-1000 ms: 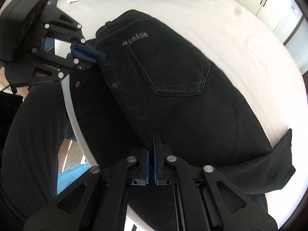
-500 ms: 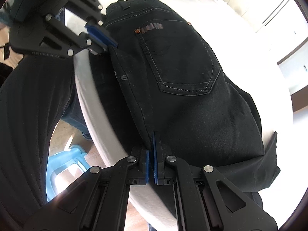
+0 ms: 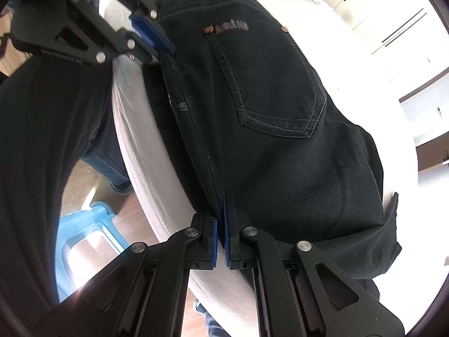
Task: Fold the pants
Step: 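Lift the waistband with both grippers and flip the jeans over, then open both grippers and lay the flipped jeans flat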
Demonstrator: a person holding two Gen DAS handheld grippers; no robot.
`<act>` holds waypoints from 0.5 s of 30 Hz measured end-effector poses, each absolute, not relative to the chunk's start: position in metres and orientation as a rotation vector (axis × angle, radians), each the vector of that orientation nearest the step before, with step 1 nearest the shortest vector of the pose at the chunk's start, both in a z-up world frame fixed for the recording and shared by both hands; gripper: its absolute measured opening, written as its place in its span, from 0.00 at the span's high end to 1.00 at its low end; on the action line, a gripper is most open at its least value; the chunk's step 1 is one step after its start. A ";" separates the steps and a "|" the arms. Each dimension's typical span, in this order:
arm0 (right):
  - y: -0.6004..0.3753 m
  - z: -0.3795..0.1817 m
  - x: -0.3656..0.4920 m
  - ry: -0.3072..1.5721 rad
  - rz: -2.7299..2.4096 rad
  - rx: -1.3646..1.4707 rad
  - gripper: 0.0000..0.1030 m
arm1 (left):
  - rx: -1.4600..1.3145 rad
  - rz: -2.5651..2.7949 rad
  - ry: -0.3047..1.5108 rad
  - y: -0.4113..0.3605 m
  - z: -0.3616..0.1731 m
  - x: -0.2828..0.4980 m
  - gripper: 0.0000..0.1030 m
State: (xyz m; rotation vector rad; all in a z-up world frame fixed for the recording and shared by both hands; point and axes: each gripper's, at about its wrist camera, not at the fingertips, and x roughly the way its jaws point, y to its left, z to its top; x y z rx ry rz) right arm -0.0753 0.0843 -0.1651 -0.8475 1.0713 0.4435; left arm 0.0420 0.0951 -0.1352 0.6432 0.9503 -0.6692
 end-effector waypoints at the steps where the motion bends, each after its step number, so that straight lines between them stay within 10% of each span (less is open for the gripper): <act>1: 0.085 -0.167 -0.076 1.068 0.436 -0.836 0.97 | 0.650 -0.659 0.947 0.097 -0.133 0.041 0.80; 5: 0.081 -0.170 -0.076 1.064 0.428 -0.784 0.97 | 0.627 -0.658 0.938 0.104 -0.125 0.022 0.31; 15: 0.088 -0.177 -0.083 1.006 0.374 -0.798 0.95 | 0.434 -0.571 0.899 0.099 -0.085 0.052 0.28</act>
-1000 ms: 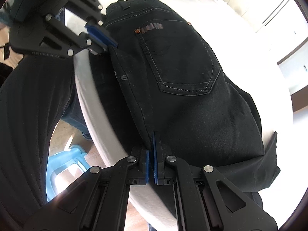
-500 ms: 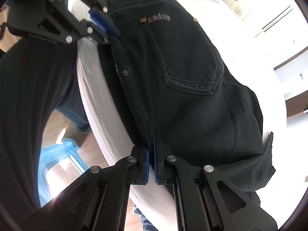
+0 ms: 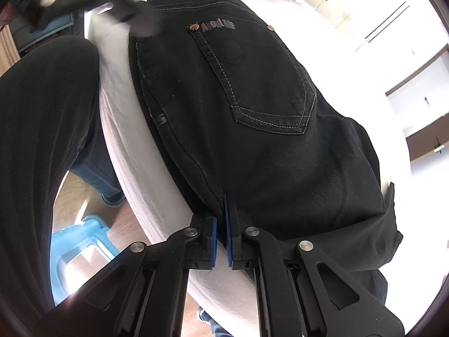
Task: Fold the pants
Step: 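Open both grippers and lay the flipped jeans flat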
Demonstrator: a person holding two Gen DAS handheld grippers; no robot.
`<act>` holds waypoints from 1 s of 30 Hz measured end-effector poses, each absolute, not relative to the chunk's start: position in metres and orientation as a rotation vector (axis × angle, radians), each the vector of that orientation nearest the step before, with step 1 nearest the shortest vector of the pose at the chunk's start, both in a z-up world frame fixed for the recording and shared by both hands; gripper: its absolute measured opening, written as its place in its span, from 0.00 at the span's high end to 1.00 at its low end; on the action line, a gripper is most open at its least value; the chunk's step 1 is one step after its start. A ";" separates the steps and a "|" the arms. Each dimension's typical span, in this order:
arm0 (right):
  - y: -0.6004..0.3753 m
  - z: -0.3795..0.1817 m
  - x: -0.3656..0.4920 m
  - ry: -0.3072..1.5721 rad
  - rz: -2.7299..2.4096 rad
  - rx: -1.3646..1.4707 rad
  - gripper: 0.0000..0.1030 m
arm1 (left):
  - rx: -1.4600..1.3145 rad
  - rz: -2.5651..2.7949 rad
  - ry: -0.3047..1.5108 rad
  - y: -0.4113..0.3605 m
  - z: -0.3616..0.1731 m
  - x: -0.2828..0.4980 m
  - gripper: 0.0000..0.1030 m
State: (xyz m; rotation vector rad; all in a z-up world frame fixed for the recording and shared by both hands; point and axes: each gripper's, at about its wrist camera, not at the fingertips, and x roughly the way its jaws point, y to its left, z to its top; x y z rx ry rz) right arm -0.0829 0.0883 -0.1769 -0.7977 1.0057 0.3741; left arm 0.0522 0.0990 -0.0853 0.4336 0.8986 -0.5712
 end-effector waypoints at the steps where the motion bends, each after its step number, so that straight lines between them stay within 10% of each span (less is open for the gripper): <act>1: 0.088 -0.176 -0.083 1.000 0.377 -0.793 0.95 | 0.421 -0.570 0.903 0.090 -0.087 0.060 0.28; 20: 0.068 -0.176 -0.089 0.934 0.416 -0.701 0.94 | 0.217 -0.330 1.116 0.097 -0.143 0.067 0.29; 24: 0.062 -0.166 -0.089 0.927 0.383 -0.655 0.68 | 0.248 -0.312 1.093 0.091 -0.126 0.065 0.31; 25: 0.059 -0.163 -0.089 0.924 0.384 -0.634 0.32 | 0.232 -0.318 1.060 0.087 -0.116 0.064 0.31; 26: 0.056 -0.159 -0.089 0.925 0.392 -0.599 0.17 | 0.207 -0.328 1.034 0.084 -0.108 0.065 0.31; 30: 0.048 -0.147 -0.098 0.919 0.415 -0.518 0.08 | 0.200 -0.368 1.025 0.055 -0.107 0.080 0.31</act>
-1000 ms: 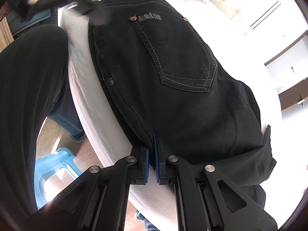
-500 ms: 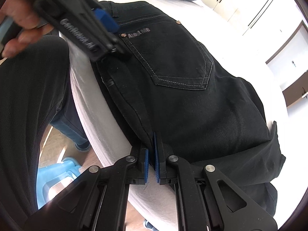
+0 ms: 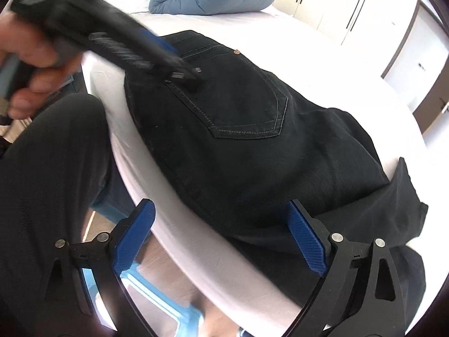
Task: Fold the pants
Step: 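Open both grippers and lay the flipped jeans flat, then close the right gripper on the jeans leg hem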
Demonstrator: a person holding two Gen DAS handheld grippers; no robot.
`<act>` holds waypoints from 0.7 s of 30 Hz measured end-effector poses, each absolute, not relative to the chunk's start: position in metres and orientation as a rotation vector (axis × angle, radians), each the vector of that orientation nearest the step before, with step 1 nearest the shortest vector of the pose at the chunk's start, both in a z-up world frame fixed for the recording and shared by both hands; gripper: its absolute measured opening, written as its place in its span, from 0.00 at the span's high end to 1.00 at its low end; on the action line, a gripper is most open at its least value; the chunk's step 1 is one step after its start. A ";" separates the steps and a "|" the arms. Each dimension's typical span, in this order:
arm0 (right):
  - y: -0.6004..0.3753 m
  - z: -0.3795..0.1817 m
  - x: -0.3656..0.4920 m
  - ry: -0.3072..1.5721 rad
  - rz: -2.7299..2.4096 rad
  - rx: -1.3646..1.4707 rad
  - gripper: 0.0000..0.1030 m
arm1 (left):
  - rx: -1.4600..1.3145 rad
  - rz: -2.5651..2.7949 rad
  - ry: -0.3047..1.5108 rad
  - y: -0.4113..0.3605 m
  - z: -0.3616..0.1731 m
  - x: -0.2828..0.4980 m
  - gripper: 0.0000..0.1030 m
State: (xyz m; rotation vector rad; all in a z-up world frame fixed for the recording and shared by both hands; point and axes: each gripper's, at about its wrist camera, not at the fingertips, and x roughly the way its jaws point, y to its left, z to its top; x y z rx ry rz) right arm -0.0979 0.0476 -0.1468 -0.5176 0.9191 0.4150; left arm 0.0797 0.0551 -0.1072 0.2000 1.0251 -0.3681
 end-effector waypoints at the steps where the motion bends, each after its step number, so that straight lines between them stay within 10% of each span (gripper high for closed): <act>1: 0.047 -0.144 -0.102 0.917 0.413 -0.523 0.08 | 0.231 -0.367 1.049 0.047 -0.116 0.084 0.31; 21: -0.232 -0.040 0.124 1.048 -0.223 0.112 0.18 | 0.193 -0.406 1.131 -0.030 -0.141 0.128 0.30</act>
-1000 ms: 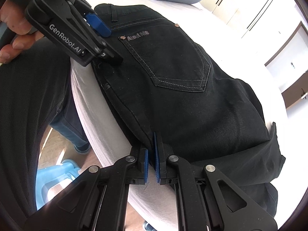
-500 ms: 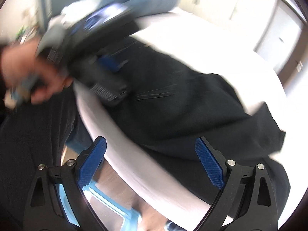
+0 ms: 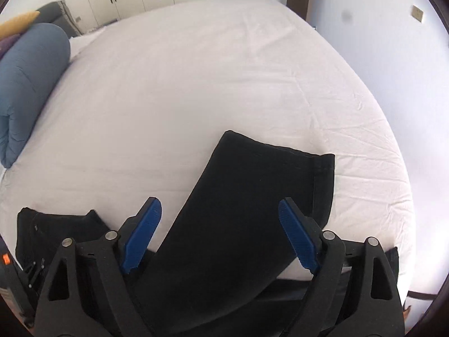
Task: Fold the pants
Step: 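Close the right gripper on the jeans leg hem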
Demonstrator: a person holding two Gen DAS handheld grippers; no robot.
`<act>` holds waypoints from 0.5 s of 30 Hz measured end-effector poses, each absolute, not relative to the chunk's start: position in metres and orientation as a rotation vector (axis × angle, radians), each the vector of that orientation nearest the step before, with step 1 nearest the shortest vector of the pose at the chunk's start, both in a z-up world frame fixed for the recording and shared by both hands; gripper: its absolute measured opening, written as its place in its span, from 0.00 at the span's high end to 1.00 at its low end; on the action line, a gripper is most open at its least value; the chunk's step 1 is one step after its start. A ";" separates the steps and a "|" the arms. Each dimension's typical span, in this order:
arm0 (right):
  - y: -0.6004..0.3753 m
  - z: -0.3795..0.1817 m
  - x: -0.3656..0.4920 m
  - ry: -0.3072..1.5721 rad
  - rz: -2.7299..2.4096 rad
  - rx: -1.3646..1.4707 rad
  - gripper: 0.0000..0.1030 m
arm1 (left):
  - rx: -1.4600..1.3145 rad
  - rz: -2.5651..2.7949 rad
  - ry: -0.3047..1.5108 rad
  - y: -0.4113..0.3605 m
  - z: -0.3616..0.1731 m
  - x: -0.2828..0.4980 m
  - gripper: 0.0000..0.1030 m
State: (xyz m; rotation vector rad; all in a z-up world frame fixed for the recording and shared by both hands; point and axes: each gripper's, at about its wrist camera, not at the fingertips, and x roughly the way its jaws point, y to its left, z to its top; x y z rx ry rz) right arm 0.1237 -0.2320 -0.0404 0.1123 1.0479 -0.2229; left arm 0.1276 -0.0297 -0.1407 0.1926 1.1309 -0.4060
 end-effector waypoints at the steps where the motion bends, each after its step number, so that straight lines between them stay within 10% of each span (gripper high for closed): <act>1: -0.233 -0.046 0.137 1.062 -0.230 0.113 0.18 | 0.186 -0.400 1.130 -0.030 -0.141 0.127 0.30; 15: -0.236 -0.145 0.240 1.339 -0.444 0.129 0.18 | 0.161 -0.404 1.118 -0.018 -0.144 0.126 0.30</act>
